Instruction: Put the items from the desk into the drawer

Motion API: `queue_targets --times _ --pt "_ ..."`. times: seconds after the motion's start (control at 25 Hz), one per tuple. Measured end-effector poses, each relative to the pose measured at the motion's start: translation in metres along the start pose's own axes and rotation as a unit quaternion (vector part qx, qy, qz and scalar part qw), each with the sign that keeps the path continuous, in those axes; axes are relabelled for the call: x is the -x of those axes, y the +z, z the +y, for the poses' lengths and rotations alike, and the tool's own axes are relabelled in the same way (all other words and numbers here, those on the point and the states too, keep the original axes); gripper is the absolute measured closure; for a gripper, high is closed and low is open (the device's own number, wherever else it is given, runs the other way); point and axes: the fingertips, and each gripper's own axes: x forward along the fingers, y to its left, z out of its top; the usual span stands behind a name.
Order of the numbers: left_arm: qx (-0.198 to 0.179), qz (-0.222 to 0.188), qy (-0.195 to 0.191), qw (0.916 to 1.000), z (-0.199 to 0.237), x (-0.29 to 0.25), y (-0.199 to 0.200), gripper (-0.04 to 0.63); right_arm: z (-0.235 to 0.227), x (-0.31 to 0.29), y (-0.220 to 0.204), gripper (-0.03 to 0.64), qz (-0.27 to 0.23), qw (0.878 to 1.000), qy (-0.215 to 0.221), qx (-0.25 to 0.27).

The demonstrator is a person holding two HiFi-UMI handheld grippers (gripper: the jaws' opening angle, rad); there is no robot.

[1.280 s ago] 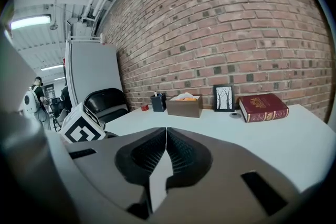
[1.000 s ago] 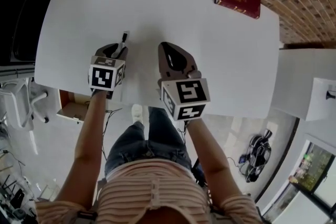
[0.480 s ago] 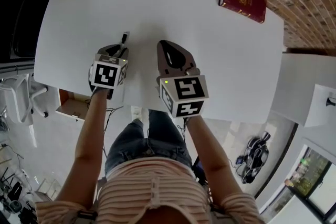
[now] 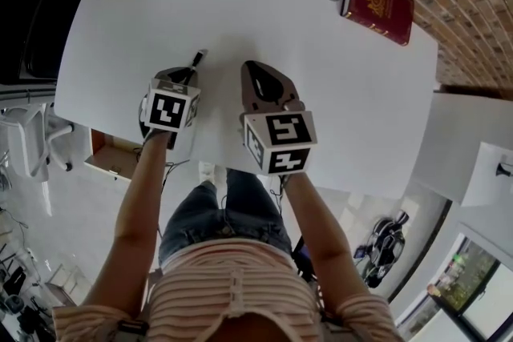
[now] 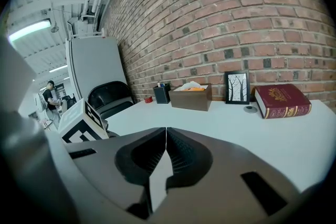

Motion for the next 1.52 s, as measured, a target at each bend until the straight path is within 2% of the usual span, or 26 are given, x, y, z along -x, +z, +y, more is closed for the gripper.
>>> queue_targets --times 0.16,0.32,0.68,1.16,1.52 --pt "0.016 -0.056 0.011 0.9983 0.006 0.014 0.016 0.552 0.001 0.0 0.004 0.598 -0.002 1.0 0.005 0.005" --pt "0.046 -0.109 0.017 0.9928 0.016 0.036 0.039 0.552 0.003 -0.001 0.009 0.6 -0.005 1.0 0.011 0.009" --pt "0.091 -0.179 0.049 0.9784 0.041 0.088 0.066 0.552 0.025 -0.015 0.026 0.6 -0.004 0.998 0.049 0.033" --pt "0.155 -0.231 0.116 0.9535 0.091 0.16 0.039 0.552 0.077 -0.038 0.045 0.6 0.0 0.991 0.115 0.071" --pt "0.211 -0.256 0.187 0.9247 0.128 0.213 -0.004 0.552 0.125 -0.048 0.048 0.6 0.013 0.978 0.175 0.113"
